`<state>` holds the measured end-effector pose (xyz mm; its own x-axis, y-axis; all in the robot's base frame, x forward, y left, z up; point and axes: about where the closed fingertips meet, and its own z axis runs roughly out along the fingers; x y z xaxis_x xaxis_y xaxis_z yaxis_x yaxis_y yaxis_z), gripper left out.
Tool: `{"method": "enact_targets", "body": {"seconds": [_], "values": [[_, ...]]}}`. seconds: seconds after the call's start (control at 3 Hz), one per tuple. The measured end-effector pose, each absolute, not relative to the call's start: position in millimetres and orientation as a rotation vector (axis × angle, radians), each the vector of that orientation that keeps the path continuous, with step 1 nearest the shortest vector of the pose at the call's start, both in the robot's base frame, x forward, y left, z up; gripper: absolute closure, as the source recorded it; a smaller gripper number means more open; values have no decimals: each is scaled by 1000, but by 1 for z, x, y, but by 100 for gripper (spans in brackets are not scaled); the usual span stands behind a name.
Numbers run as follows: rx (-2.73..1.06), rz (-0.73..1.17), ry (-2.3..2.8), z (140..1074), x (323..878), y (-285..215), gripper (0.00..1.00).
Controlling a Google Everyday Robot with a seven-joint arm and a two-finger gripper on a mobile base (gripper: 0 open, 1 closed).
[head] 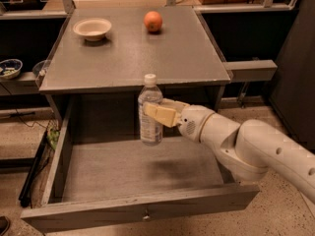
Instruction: Place blue plastic bottle into top drawer
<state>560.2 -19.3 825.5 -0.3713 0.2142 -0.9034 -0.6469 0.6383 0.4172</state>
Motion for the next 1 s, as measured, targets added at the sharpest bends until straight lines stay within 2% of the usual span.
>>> {"method": "enact_targets", "body": {"seconds": [0.67, 1.0], "values": [[-225, 778, 1600, 816, 571, -19, 100], [-226, 777, 1600, 816, 571, -19, 100]]}}
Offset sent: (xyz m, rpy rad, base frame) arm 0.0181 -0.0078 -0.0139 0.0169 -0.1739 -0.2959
